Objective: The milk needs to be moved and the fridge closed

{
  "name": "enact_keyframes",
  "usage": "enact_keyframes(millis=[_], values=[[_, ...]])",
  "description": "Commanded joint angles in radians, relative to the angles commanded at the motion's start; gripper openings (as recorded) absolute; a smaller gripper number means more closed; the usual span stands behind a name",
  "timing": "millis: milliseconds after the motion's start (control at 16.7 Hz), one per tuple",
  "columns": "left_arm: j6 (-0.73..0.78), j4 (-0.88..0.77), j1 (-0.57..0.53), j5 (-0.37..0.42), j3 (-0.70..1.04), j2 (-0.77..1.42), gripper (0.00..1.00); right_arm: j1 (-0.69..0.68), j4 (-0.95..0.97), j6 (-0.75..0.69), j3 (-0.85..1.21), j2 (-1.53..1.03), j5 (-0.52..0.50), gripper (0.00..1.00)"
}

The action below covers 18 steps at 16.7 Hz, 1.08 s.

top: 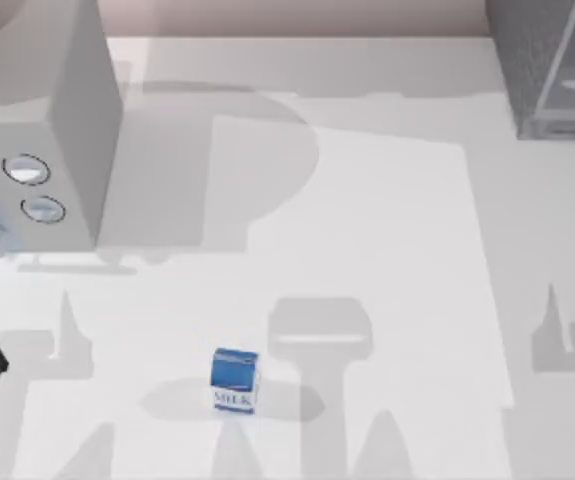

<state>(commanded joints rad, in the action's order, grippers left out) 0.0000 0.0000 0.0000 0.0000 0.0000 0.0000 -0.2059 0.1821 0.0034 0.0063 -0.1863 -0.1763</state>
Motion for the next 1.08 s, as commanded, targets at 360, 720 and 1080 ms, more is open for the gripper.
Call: enact_keyframes(millis=[360, 720, 1080], values=[[0.000, 0.000, 0.000, 0.000, 0.000, 0.000, 1.00, -0.407, 0.280, 0.002, 0.006, -0.308, -0.425, 1.00], [0.000, 0.000, 0.000, 0.000, 0.000, 0.000, 1.00, -0.674, 0.508, 0.013, 0.016, -0.540, -0.729, 1.00], [0.000, 0.000, 0.000, 0.000, 0.000, 0.000, 1.00, -0.718, 0.547, 0.015, 0.018, -0.582, -0.752, 1.00]])
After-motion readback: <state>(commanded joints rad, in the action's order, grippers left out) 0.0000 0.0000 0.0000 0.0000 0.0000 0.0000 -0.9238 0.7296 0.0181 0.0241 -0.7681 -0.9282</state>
